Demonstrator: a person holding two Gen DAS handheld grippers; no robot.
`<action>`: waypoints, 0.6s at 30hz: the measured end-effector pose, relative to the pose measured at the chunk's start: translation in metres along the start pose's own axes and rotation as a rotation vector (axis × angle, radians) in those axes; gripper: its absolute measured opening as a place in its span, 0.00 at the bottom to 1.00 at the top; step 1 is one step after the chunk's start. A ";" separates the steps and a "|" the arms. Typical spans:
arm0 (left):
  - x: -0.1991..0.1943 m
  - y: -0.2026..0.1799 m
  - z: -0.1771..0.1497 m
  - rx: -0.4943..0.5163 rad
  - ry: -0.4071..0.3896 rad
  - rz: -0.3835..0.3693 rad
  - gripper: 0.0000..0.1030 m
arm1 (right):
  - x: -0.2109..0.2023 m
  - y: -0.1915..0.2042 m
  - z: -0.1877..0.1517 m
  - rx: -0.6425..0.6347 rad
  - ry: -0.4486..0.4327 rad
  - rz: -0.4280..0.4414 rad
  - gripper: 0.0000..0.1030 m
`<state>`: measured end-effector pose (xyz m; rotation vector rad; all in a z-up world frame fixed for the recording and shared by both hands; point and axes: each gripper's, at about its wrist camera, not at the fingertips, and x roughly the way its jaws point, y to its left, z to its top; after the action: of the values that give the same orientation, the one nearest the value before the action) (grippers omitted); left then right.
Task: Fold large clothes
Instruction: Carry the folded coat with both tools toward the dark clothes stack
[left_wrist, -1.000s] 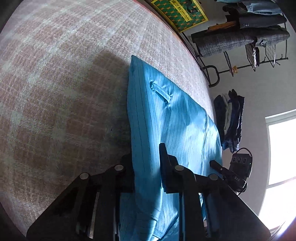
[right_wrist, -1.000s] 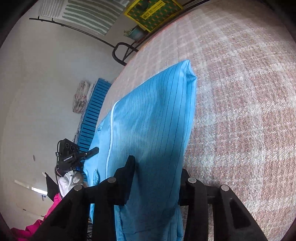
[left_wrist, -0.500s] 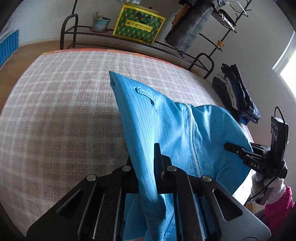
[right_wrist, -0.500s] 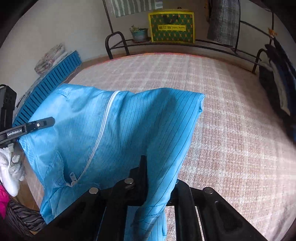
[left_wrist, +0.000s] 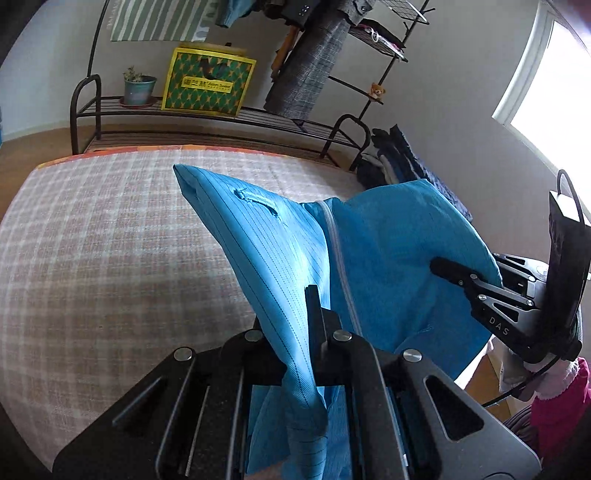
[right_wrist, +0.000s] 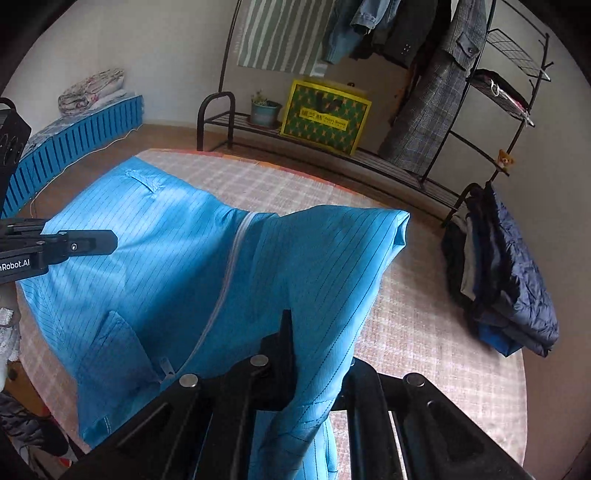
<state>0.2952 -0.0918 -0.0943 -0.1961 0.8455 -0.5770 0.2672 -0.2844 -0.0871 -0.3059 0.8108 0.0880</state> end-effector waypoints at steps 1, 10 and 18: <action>0.002 -0.007 0.003 0.008 0.000 -0.010 0.05 | -0.004 -0.006 0.000 0.006 -0.003 -0.001 0.04; 0.040 -0.091 0.038 0.112 0.006 -0.077 0.05 | -0.031 -0.083 -0.013 0.033 -0.031 -0.065 0.04; 0.097 -0.179 0.091 0.177 -0.001 -0.181 0.05 | -0.056 -0.186 -0.020 0.073 -0.051 -0.164 0.04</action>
<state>0.3422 -0.2998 -0.0281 -0.1120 0.7755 -0.8177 0.2507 -0.4659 -0.0158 -0.2986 0.7341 -0.0870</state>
